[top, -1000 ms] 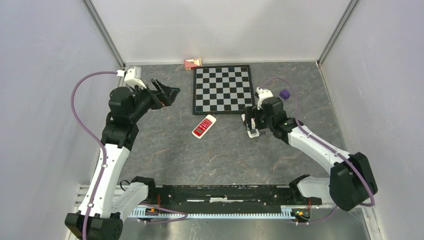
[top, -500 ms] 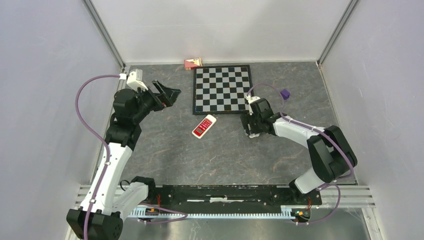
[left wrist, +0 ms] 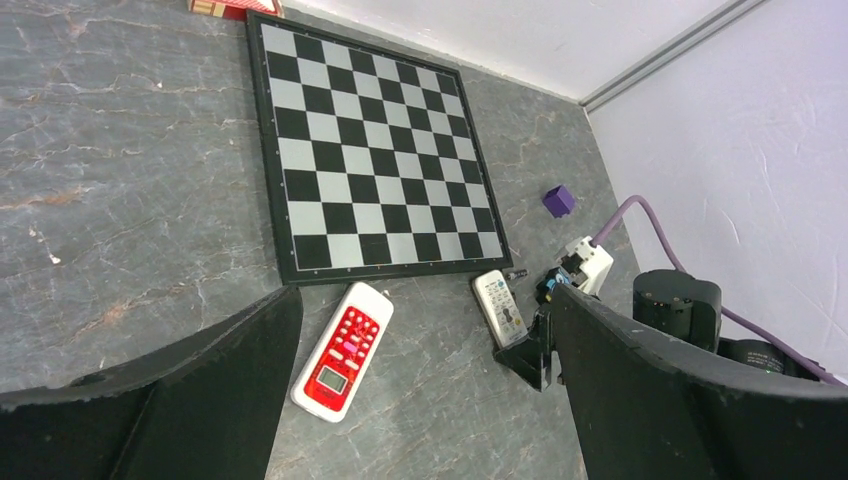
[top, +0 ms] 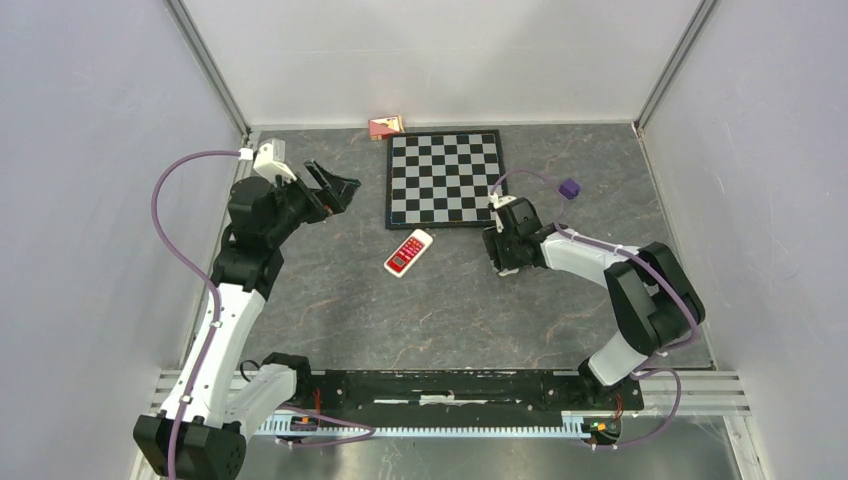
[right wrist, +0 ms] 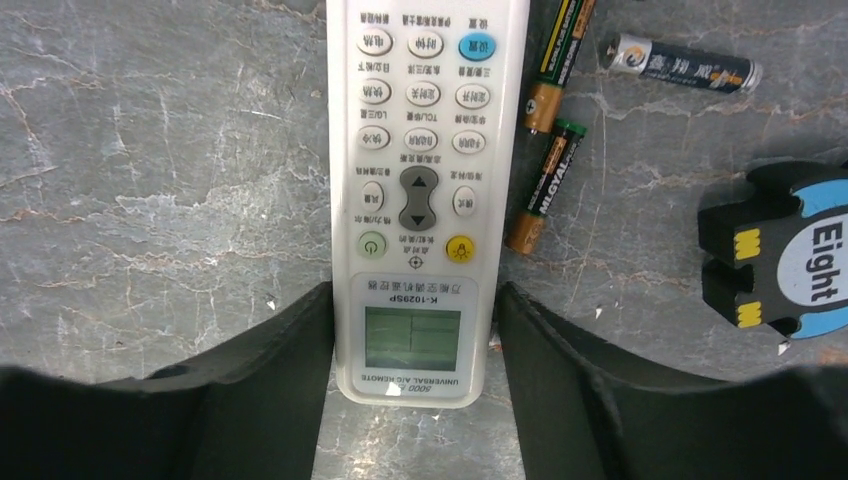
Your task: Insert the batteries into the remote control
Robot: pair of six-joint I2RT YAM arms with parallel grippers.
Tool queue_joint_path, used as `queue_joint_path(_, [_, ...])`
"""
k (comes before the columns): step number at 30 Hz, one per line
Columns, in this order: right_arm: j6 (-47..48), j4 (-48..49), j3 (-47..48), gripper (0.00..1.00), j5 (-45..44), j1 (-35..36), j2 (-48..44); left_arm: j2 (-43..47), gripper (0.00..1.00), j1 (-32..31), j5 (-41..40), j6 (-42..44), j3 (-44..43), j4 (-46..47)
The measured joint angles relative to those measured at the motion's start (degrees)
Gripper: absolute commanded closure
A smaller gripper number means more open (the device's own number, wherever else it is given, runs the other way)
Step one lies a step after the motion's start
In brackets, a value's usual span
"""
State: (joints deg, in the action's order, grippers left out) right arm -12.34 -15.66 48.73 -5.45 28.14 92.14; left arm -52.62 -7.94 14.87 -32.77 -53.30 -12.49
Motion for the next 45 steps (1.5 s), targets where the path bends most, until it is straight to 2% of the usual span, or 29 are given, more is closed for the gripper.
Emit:
queue_joint_path(4, [-0.35, -0.39, 0.94, 0.57, 0.11, 0.0, 0.83, 0.07, 0.0, 0.0, -1.05, 0.0, -0.02, -1.2])
queue_joint_path(7, [-0.72, -0.79, 1.25, 0.63, 0.46, 0.11, 0.81, 0.09, 0.0, 0.0, -1.81, 0.02, -0.22, -2.25])
queue_joint_path(12, [-1.77, -2.29, 2.4, 0.65, 4.02, 0.15, -0.76, 0.9, 0.0, 0.0, -3.39, 0.02, -0.33, -3.82])
queue_joint_path(17, [-6.08, 0.31, 2.78, 0.65, 15.96, 0.15, -6.45, 2.16, 0.0, 0.0, -3.06, -0.04, -0.33, -4.55])
queue_joint_path(19, [-10.21, 6.03, 1.46, 0.64, 22.56, 0.15, -9.09, 2.19, 0.0, 0.02, -0.94, -0.39, -0.33, -4.5])
queue_joint_path(22, [-20.31, 21.53, -3.34, 0.64, 32.52, 0.33, -13.44, 1.88, 0.0, 0.11, 4.98, -3.56, 0.63, -1.81])
queue_joint_path(26, [-40.0, 49.66, -9.57, 0.63, 41.68, 0.9, -14.23, 1.11, 0.0, -0.37, 14.12, -12.76, 6.86, 9.7])
queue_joint_path(29, [-51.52, 65.44, -9.7, 0.63, 44.3, 1.99, -12.09, -0.7, 0.0, -2.23, 18.73, -21.94, 12.85, 21.68])
queue_joint_path(32, [-60.85, 77.72, -8.55, 0.63, 46.01, 4.15, -9.79, -3.52, 0.0, -4.98, 20.72, -28.3, 14.53, 29.9])
queue_joint_path(39, [-70.18, 88.11, -6.29, 0.63, 47.71, 7.43, -8.33, -8.9, 0.0, -13.27, 23.17, -34.56, 12.0, 43.93])
queue_joint_path(45, [-71.89, 88.5, -6.08, 0.63, 47.71, 7.63, -8.31, -8.81, 0.0, -14.91, 22.69, -35.93, 11.76, 49.99])
